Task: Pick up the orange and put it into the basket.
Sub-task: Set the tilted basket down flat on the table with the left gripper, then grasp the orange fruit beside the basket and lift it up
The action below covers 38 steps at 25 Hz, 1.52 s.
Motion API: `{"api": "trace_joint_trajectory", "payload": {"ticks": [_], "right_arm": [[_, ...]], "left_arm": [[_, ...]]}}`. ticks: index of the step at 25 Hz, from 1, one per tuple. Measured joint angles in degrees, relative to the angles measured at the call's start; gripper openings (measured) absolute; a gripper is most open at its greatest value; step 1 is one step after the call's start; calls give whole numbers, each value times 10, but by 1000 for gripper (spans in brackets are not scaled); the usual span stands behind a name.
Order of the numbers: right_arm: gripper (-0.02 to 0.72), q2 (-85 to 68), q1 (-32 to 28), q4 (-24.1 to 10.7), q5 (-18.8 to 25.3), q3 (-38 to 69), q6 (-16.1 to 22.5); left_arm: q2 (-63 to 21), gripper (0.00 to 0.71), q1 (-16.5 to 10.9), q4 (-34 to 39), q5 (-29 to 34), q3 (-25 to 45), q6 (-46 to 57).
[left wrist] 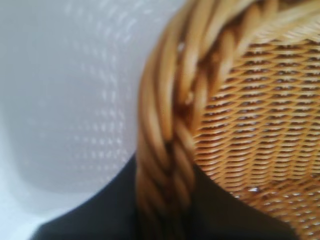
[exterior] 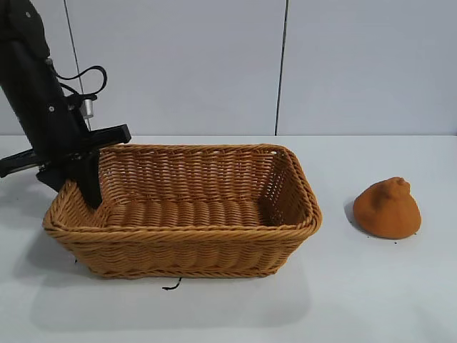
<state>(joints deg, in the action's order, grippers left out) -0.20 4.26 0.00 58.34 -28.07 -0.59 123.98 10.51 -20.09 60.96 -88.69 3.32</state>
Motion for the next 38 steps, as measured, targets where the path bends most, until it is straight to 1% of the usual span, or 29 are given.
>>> {"api": "trace_joint_trajectory", "payload": {"ticks": [2,5,9,14,15,18,19,22,29,31,34,36,38], "right_arm": [[694,0,0,0,0,0,0],[694,0,0,0,0,0,0],[694,0,0,0,0,0,0],[694,0,0,0,0,0,0],[694,0,0,0,0,0,0],[694,0,0,0,0,0,0],[694,0,0,0,0,0,0],[694,0,0,0,0,0,0],[694,0,0,0,0,0,0],[694,0,0,0,0,0,0],[694,0,0,0,0,0,0],[694,0,0,0,0,0,0],[694,0,0,0,0,0,0]], "left_arm": [[-3,681,0,0,15,-10,-1],[-23,690,0,1,33,-28,-11],[-74,692,0,16,49,-66,-13],[-111,694,-1,77,58,-105,-11],[-111,694,-1,77,58,-105,-11],[-112,694,-2,141,62,-107,3],[-112,694,-8,176,65,-107,10],[-112,694,-36,211,75,-107,14],[-112,694,-115,228,84,-107,15],[-115,694,-126,229,85,-107,15],[-134,694,-127,228,85,-92,15],[-160,694,-127,227,85,-68,15],[-193,694,-127,227,85,-30,14]]}}
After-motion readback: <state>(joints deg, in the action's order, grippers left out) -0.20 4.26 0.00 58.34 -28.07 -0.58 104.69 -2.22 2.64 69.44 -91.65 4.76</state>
